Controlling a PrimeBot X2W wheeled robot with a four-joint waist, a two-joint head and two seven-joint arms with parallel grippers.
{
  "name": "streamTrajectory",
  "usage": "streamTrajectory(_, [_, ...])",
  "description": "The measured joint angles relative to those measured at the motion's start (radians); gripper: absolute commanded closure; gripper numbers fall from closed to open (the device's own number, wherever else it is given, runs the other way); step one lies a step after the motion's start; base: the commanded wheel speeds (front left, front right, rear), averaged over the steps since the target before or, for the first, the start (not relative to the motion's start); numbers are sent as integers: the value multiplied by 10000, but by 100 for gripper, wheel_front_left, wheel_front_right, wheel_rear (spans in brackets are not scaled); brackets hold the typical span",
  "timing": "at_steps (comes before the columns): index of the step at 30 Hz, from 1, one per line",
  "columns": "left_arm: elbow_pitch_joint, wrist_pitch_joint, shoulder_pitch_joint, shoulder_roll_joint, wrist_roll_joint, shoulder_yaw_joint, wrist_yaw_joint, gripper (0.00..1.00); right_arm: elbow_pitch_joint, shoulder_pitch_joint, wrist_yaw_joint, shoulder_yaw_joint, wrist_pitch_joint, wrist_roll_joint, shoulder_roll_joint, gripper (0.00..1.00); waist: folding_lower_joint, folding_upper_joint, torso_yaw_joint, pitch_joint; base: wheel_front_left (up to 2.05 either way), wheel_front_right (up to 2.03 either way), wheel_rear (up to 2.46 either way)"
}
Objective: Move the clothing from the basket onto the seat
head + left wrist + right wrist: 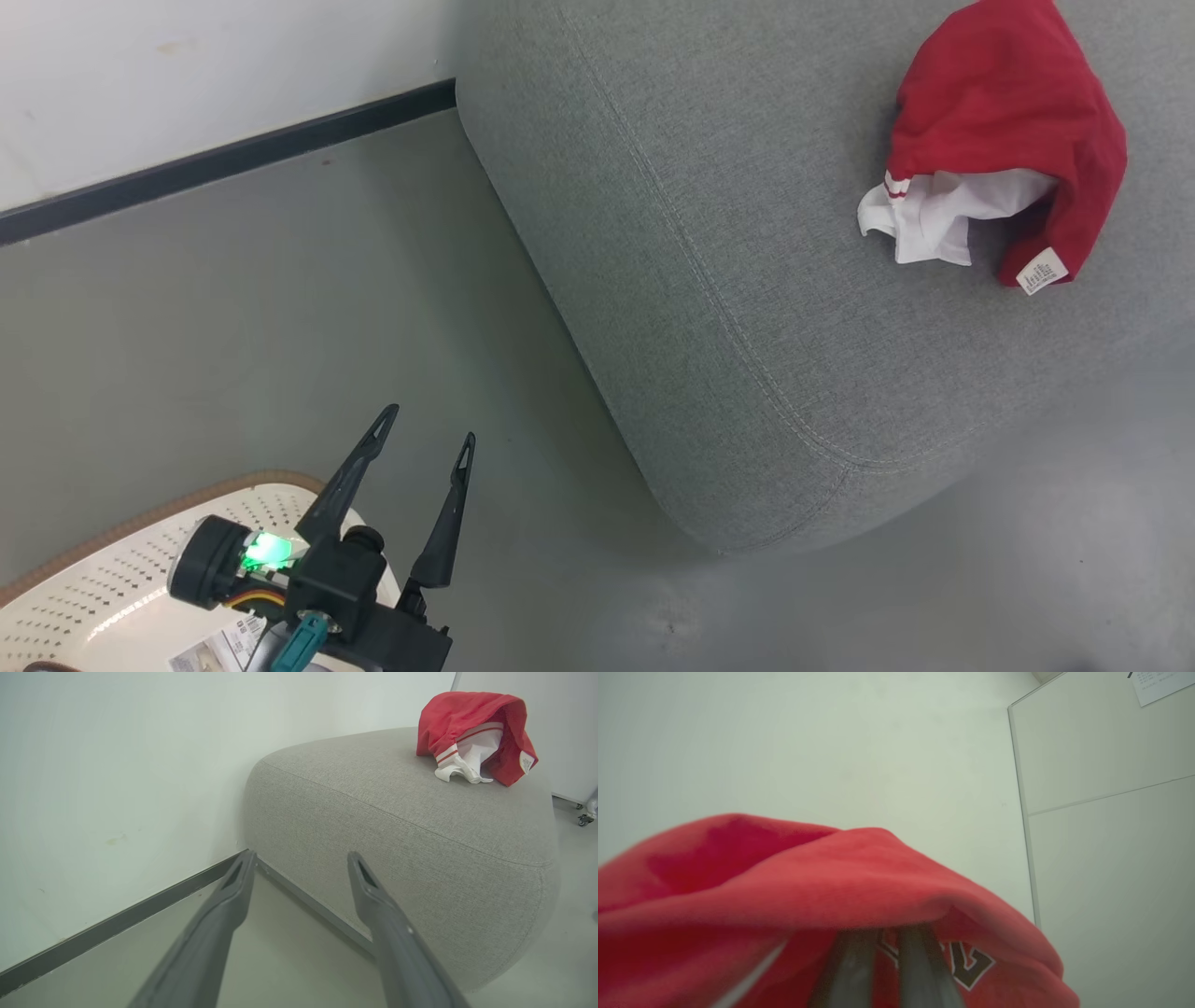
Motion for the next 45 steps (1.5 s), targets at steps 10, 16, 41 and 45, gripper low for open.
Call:
streamTrajectory(10, [-253, 0, 19, 288, 79, 121, -79, 0, 2546, -2201, 142, 201, 48, 385, -794, 100, 0, -1, 149, 538, 0, 0, 0])
streamTrajectory(16, [-320, 0, 17, 391, 136, 105, -86, 0, 3979, -3223, 176, 297, 190, 577, -1129, 100, 0, -1, 389, 838, 0, 0, 0])
streamTrajectory(41, [-320, 0, 0, 374, 146, 121, -165, 0, 8838, -4206, -46, 1503, 1304, -309, -1383, 100, -1, -1, 1663, 1375, 0, 0, 0])
streamTrajectory(45, [-345, 0, 0, 359, 148, 128, -163, 0, 9237, -4215, -44, 1714, 1544, -407, -1358, 100, -2, -1, 1691, 1407, 0, 0, 0])
